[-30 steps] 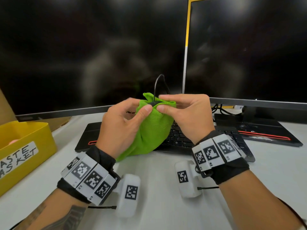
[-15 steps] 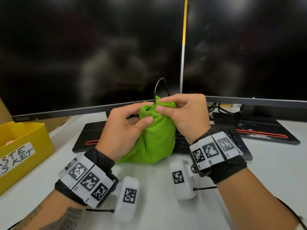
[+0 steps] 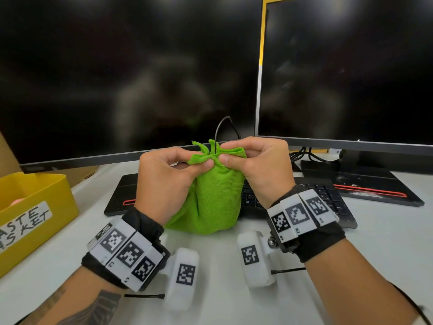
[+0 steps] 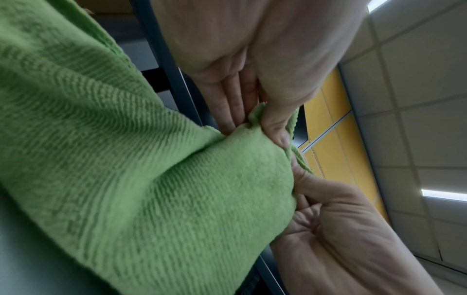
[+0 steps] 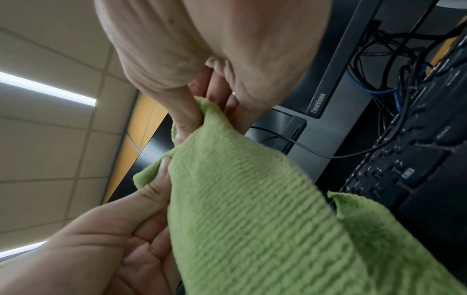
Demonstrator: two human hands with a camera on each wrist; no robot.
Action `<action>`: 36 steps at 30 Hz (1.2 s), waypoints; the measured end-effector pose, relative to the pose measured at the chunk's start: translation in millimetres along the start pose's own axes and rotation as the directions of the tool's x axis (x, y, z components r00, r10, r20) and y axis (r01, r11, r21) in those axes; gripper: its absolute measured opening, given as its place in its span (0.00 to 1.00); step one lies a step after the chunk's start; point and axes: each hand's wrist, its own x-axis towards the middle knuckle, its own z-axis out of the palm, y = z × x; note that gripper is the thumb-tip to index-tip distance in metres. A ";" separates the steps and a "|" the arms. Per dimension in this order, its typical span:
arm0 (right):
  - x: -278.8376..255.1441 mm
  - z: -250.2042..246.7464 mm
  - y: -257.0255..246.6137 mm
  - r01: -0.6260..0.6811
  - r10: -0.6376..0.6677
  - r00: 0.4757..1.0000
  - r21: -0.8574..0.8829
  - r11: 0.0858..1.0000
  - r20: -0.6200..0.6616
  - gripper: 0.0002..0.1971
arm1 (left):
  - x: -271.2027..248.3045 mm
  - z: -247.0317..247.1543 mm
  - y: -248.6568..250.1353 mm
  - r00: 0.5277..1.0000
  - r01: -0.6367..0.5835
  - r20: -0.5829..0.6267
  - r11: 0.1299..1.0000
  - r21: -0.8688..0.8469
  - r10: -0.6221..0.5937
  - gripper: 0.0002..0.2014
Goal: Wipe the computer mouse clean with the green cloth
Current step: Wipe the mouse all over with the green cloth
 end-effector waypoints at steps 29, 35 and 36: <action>1.6 -5.4 -6.8 -0.053 0.055 0.998 0.047 0.997 -0.035 0.09 | -6.9 1.5 7.7 0.930 0.027 0.353 0.975 0.220 -0.105 0.23; 5.2 -6.0 -3.5 -0.138 0.165 0.965 0.138 0.981 -0.206 0.06 | -4.2 -2.7 6.2 0.909 0.102 0.356 0.945 0.312 -0.216 0.28; 6.8 -5.9 -1.5 -0.133 0.161 0.959 0.131 0.982 -0.234 0.07 | -3.5 -4.5 4.5 0.903 0.117 0.355 0.933 0.339 -0.242 0.31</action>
